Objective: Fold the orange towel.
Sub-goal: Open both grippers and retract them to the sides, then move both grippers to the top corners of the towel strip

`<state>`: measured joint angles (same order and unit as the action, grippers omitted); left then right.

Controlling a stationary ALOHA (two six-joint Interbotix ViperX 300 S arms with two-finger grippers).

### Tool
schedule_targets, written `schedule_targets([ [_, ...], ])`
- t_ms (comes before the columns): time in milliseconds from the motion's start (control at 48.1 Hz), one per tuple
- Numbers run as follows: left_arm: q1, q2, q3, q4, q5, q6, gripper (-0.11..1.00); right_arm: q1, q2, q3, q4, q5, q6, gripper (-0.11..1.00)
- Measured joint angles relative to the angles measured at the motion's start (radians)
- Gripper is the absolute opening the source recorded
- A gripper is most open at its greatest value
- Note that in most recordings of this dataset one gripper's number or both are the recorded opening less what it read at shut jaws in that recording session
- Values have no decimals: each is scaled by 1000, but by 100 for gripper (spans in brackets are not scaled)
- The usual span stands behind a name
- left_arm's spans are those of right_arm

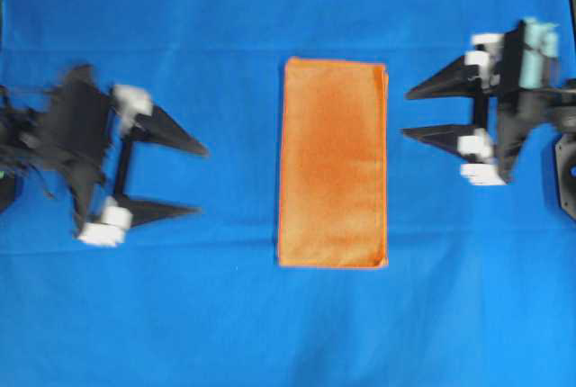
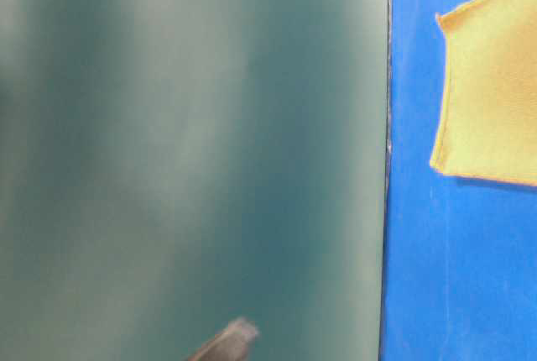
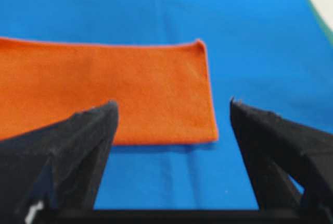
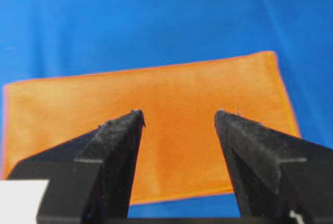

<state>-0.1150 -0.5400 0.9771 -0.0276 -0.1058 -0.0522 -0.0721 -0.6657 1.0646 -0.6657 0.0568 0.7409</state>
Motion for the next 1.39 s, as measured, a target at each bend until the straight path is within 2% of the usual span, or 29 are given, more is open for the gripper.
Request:
schedule_targets([
  [145,18,-117,104,-2,-55,0,82,12,-112,71,3,-17,14,60],
  [333,60,-206,199,-2,-95,0,82,12,-169,133,23,-48,15,60],
  [790,91,-149,201,-2,-156,-5,82,-55,-158,133,37,-63,15,60],
  [998,140,8,135,0,-267,3,81,-135,-72,84,37,-63,15,60],
  [1268,267,302,-35,-2,-276,64,81,-304,170,8,20,-58,5,60],
  [1393,337,449,-112,-2,-278,78,81,-359,302,-31,-11,-61,5,60],
])
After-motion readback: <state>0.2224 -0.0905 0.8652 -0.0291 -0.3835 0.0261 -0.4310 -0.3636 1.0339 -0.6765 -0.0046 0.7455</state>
